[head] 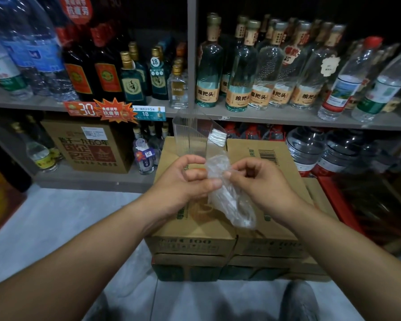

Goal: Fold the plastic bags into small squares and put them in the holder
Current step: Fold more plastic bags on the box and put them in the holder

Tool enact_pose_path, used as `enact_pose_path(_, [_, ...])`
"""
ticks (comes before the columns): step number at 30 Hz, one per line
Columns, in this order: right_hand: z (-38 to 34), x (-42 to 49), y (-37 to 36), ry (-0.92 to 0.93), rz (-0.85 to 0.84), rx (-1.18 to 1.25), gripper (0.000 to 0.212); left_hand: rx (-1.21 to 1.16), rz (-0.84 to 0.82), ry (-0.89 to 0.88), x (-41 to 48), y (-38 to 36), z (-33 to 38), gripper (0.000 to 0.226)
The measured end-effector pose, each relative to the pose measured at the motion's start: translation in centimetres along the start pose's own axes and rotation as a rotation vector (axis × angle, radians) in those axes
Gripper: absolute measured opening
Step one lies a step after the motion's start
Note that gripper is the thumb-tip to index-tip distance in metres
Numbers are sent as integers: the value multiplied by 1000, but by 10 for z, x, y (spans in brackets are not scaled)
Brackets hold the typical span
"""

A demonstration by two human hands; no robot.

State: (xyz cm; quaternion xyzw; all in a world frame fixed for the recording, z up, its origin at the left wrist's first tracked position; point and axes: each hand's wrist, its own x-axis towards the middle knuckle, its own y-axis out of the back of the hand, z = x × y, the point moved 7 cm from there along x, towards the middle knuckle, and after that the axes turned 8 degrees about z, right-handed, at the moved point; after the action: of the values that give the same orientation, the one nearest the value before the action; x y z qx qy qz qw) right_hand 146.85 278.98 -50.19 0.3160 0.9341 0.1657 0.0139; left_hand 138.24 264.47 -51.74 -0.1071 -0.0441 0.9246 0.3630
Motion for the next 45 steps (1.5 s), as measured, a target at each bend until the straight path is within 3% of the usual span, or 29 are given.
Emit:
enact_pose_path(6, [-4, 0, -1, 33, 47, -8, 11, 85, 117, -91, -4, 11, 1, 17])
enact_pose_path(11, [1, 9, 24, 11, 191, -180, 30, 165, 221, -140, -4, 27, 6, 4])
enact_pose_path(15, [0, 7, 31, 79, 227, -359, 30, 182, 223, -119, -7, 28, 5, 5])
enact_pose_path(18, [-16, 2, 17, 198, 103, -389, 50, 171, 183, -107, -9, 21, 6, 4])
enact_pose_path(23, [-5, 9, 3, 172, 47, -278, 12, 166, 165, -120, -10, 15, 8, 4])
enact_pose_path(28, [-11, 18, 18, 147, 120, -6, 40, 184, 114, -59, -9, 17, 1, 23])
enact_pose_path(33, [-8, 24, 20, 162, 141, -42, 41, 214, -7, 94, -13, 11, -9, 41])
enact_pose_path(39, [-3, 31, 21, 217, 133, -159, 37, 389, -76, 172, -13, 15, -21, 12])
enact_pose_path(45, [-2, 37, 21, 226, 158, -214, 31, 406, 52, 207, -9, 28, -30, 11])
